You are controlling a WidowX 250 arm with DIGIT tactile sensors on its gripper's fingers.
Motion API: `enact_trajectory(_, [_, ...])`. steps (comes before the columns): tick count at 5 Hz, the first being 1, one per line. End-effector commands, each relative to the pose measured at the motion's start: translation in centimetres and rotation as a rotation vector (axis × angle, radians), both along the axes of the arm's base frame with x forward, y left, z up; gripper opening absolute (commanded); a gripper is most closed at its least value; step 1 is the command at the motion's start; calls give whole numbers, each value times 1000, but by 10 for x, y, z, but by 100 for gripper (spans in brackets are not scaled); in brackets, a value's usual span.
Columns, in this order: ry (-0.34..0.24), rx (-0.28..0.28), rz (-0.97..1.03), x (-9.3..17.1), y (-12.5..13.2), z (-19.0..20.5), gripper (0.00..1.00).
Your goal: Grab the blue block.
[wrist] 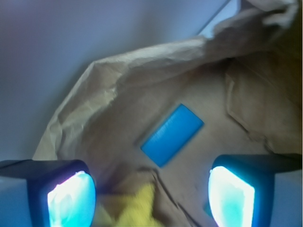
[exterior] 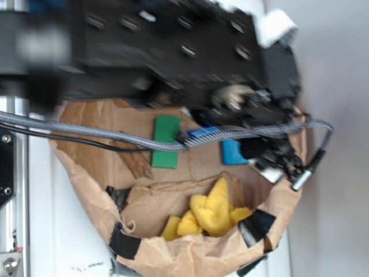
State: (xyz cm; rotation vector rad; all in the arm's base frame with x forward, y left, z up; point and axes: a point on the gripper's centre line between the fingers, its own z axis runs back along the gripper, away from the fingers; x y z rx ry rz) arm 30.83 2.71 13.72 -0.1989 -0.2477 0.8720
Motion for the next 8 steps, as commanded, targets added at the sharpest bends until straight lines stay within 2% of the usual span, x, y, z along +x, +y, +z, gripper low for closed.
enact_trajectory(1, [-42,78,17,-26,13,-12,100])
enact_trajectory(2, [-41,91,18,-31,15,-18,100])
enact_trajectory(3, [-26,116,56,-25,12,-28,100])
enact_trajectory(5, [-58,125,108,-2,4,-39,100])
enact_trajectory(7, [-47,162,140,12,1,-61,100])
enact_trajectory(8, [-46,167,138,11,0,-67,100])
